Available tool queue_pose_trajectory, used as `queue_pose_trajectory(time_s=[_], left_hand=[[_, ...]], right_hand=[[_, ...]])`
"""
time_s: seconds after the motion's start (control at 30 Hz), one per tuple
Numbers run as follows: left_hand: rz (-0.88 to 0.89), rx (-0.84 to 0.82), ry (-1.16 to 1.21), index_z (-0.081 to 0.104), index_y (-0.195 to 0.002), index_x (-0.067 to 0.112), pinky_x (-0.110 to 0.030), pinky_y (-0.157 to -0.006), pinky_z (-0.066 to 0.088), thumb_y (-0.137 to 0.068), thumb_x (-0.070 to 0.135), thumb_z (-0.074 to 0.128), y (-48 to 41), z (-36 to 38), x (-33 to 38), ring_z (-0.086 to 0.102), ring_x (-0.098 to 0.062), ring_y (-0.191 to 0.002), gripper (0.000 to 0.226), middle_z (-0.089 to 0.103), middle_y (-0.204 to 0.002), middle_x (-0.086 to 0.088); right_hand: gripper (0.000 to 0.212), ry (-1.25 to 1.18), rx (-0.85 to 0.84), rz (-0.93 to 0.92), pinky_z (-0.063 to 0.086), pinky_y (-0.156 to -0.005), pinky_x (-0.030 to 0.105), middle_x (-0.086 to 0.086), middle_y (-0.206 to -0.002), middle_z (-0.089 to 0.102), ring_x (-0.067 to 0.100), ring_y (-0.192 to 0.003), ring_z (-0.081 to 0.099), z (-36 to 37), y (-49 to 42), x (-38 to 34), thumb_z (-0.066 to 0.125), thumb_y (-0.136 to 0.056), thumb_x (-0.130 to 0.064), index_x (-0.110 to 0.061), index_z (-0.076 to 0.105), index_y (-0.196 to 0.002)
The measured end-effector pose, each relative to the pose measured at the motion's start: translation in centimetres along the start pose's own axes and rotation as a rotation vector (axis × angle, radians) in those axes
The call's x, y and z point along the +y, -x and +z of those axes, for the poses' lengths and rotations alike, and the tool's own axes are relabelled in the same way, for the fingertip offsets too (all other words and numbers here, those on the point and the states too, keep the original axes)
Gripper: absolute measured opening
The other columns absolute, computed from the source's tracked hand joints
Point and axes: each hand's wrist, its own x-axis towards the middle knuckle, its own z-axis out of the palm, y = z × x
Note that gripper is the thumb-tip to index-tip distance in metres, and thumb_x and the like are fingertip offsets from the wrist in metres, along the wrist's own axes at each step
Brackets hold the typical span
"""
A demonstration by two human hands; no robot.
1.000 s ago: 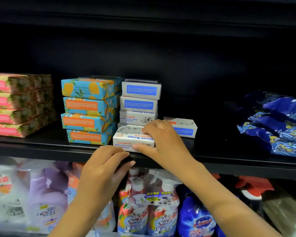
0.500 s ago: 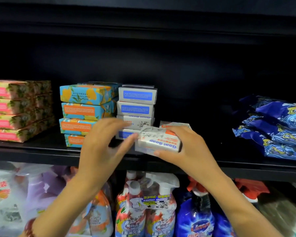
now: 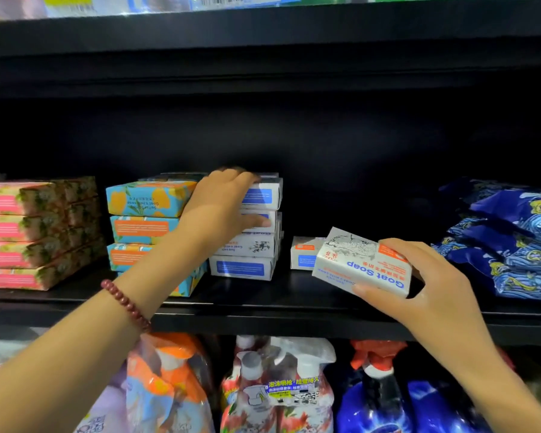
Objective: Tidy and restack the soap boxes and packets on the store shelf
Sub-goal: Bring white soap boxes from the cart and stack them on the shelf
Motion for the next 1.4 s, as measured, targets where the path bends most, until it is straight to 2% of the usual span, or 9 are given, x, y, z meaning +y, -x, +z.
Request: queue_pose_trajectory(time_s=[0.23,0.43,0.67,0.8,0.97,1.13,1.23,1.3,1.4], left_hand=[[0.203,0.261,0.067,0.061,-0.117,0.005,-0.037,-0.084,0.044,-0.075,0.019,0.078,1.8,-0.4,0.0,0.059,-0.031,-0.101,0.048,0.065,-0.109,-0.011],[0.198,0.461,0.258,0.061,-0.113,0.001,-0.026,-0.082,0.043,-0.076,0.024,0.069,3.4,-1.1,1.7,0.055,-0.019,-0.101,0.044,0.067,-0.107,-0.012],[0.172,0.521,0.233,0.060,-0.114,-0.004,-0.031,-0.088,0.044,-0.076,0.021,0.068,5.1,-1.3,1.6,0.057,-0.027,-0.104,0.046,0.065,-0.111,-0.017],[0.168,0.516,0.213,0.060,-0.113,-0.006,-0.039,-0.088,0.047,-0.076,0.022,0.068,5.7,-1.0,1.4,0.057,-0.030,-0.106,0.048,0.065,-0.112,-0.019],[0.176,0.520,0.197,0.059,-0.112,-0.007,-0.036,-0.087,0.044,-0.075,0.019,0.069,5.9,-0.5,1.2,0.051,-0.025,-0.106,0.047,0.065,-0.110,-0.021],[0.189,0.522,0.207,0.061,-0.111,-0.007,-0.038,-0.085,0.046,-0.080,0.021,0.072,5.9,0.0,1.6,0.053,-0.026,-0.103,0.043,0.066,-0.108,-0.020],[0.221,0.520,0.211,0.063,-0.109,-0.005,-0.034,-0.084,0.046,-0.076,0.022,0.071,5.5,0.3,2.4,0.055,-0.024,-0.102,0.043,0.067,-0.107,-0.017],[0.257,0.518,0.228,0.064,-0.108,-0.004,-0.031,-0.083,0.044,-0.079,0.025,0.069,5.0,0.5,3.4,0.055,-0.024,-0.100,0.041,0.067,-0.106,-0.016],[0.314,0.500,0.249,0.065,-0.108,-0.004,-0.031,-0.082,0.043,-0.081,0.027,0.064,3.9,0.8,5.3,0.055,-0.023,-0.099,0.041,0.068,-0.107,-0.015]], right_hand=[[0.053,0.059,0.050,-0.005,0.038,-0.072,0.000,-0.019,-0.102,0.058,-0.010,-0.096,0.052,-0.4,-2.2,1.5,0.080,-0.061,-0.038,-0.029,0.058,-0.108],[0.048,0.104,-0.071,-0.001,0.036,-0.069,-0.003,-0.017,-0.099,0.055,-0.013,-0.090,0.052,0.9,-6.2,2.7,0.083,-0.063,-0.031,-0.029,0.057,-0.104],[0.033,0.249,-0.314,0.031,0.049,-0.072,0.026,-0.002,-0.089,0.057,0.013,-0.082,0.058,3.3,-9.6,3.6,0.078,-0.070,-0.033,-0.015,0.066,-0.095],[0.024,0.332,-0.355,-0.027,0.042,-0.071,0.024,0.000,-0.086,0.061,0.015,-0.085,0.053,3.8,-9.8,4.3,0.072,-0.077,-0.037,-0.015,0.067,-0.085],[0.033,0.350,-0.339,-0.049,0.044,-0.083,0.030,0.001,-0.100,0.064,0.016,-0.097,0.053,4.2,-9.7,4.0,0.070,-0.079,-0.036,-0.014,0.068,-0.104],[0.047,0.370,-0.353,-0.002,0.040,-0.090,0.023,0.003,-0.119,0.059,0.015,-0.108,0.051,4.3,-9.6,3.9,0.069,-0.081,-0.037,-0.015,0.060,-0.121],[0.054,0.322,-0.170,-0.006,0.031,-0.098,0.016,-0.005,-0.129,0.051,0.009,-0.120,0.044,3.3,-7.8,4.0,0.067,-0.081,-0.039,-0.019,0.053,-0.129],[0.047,0.271,-0.046,-0.054,0.029,-0.093,0.003,-0.016,-0.118,0.054,0.002,-0.112,0.046,2.3,-5.9,3.9,0.066,-0.081,-0.040,-0.021,0.058,-0.123],[0.041,0.241,-0.134,-0.021,0.029,-0.083,-0.004,-0.034,-0.098,0.049,-0.012,-0.097,0.047,1.1,-3.1,3.7,0.065,-0.077,-0.043,-0.026,0.064,-0.114]])
